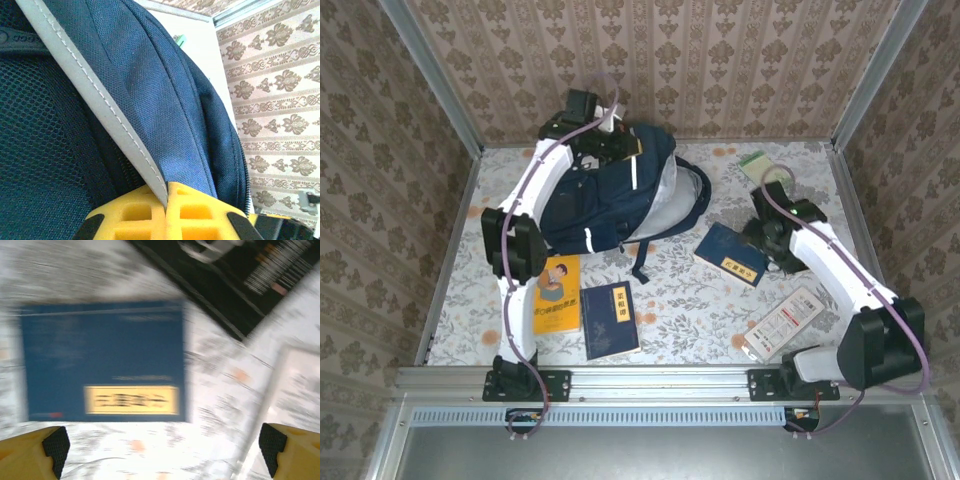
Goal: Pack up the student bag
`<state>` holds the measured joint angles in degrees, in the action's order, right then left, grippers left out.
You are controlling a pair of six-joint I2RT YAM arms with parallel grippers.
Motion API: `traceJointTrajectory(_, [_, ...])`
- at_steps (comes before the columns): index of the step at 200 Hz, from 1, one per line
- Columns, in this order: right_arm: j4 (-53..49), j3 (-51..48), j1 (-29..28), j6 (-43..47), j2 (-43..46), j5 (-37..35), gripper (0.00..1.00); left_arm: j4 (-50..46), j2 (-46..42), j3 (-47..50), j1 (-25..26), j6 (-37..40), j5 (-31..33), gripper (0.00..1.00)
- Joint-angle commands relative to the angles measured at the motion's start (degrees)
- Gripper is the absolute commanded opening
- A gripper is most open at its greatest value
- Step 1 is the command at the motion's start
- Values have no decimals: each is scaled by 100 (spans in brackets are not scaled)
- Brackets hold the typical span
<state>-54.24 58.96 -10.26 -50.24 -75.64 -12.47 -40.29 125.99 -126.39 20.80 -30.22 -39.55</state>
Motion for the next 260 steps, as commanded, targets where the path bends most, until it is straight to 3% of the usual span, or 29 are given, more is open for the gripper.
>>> traceJointTrajectory(1, [-442, -711, 374, -635, 483, 77, 100, 190, 79, -60, -86, 94, -38, 0])
traceJointTrajectory(22, [-300, -1313, 715, -898, 722, 126, 100, 272, 217, 20, -73, -54, -209, 8])
traceJointTrajectory(43, [286, -2035, 1146, -880, 1186, 456, 100, 408, 256, 131, -76, -228, -355, 32])
traceJointTrajectory(58, [778, -2486, 1444, -823, 1519, 818, 100, 459, 205, 200, -76, -287, -383, 42])
traceJointTrajectory(96, [1364, -2761, 1639, -523, 1161, 1615, 100, 403, -271, 363, -89, -284, -122, 53])
traceJointTrajectory(150, [2290, -2938, 677, -800, 533, 2117, 99, 916, -1662, 1901, 42, -442, 236, 55])
traceJointTrajectory(186, [3000, -2868, -192, -1469, 448, 2218, 98, 1146, -2414, 3200, 441, -356, 233, 55])
traceJointTrajectory(232, [3640, -2247, -1259, -2041, -128, 2329, 98, 1372, -2669, 4381, 1148, -347, 406, 56])
traceJointTrajectory(260, [3807, -1934, -1557, -1963, -227, 2475, 98, 1795, -2642, 4942, 1409, -603, 360, 56])
